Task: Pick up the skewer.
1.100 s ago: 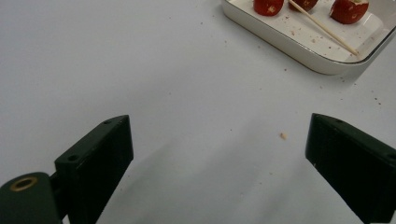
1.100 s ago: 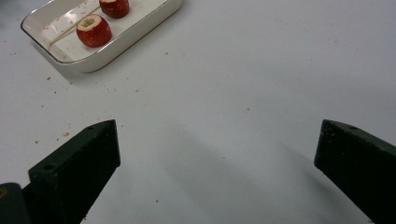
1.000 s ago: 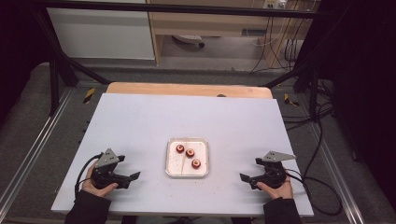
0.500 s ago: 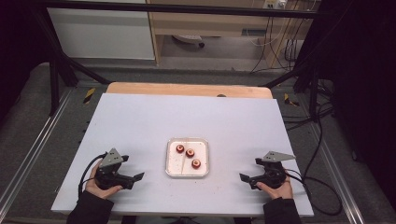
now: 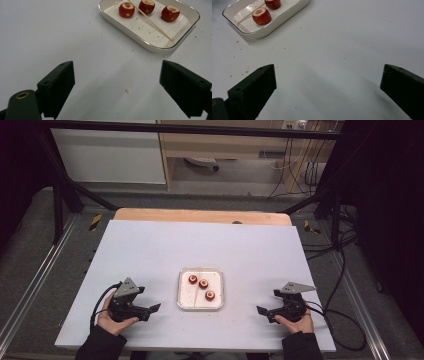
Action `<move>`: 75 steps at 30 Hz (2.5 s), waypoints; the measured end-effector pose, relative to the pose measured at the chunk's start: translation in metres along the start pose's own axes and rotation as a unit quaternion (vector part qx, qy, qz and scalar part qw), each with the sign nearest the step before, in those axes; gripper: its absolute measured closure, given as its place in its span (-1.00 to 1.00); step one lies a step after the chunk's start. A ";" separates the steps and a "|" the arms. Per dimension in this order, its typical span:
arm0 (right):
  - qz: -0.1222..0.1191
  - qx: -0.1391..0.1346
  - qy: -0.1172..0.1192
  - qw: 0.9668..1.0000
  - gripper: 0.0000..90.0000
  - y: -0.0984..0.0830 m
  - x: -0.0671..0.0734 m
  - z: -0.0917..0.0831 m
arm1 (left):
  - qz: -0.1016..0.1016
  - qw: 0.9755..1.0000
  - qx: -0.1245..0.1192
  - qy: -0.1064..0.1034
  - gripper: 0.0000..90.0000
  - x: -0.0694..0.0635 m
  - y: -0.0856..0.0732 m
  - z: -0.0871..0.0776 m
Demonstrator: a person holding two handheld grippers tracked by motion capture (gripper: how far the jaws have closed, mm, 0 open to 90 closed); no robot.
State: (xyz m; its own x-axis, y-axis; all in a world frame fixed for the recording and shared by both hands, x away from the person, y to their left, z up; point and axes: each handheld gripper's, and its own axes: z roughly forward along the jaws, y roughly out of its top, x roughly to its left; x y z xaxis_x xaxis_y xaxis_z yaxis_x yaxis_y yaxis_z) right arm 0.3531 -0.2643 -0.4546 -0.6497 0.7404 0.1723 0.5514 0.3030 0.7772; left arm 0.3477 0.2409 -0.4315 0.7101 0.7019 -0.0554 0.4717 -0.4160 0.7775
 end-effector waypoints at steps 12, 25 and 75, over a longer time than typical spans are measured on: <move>-0.003 0.003 0.000 1.000 -0.97 0.000 0.000 0.001 | 0.023 1.000 0.001 -0.016 -0.19 -0.028 0.030 0.013; -0.003 0.005 0.000 1.000 -0.97 0.000 0.000 0.001 | 0.023 0.999 0.019 -0.034 0.42 -0.053 0.054 0.046; -0.003 0.006 -0.001 1.000 -0.97 -0.001 0.000 0.002 | -0.021 0.998 0.049 0.034 0.56 -0.069 0.063 0.090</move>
State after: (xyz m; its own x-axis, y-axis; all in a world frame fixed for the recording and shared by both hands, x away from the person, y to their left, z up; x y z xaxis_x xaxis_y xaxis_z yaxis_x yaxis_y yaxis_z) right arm 0.3536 -0.2629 -0.4565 -0.6519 0.7401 0.1651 0.5534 0.3156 0.7708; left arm 0.3747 0.1145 -0.4352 0.6526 0.7566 -0.0410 0.5516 -0.4373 0.7103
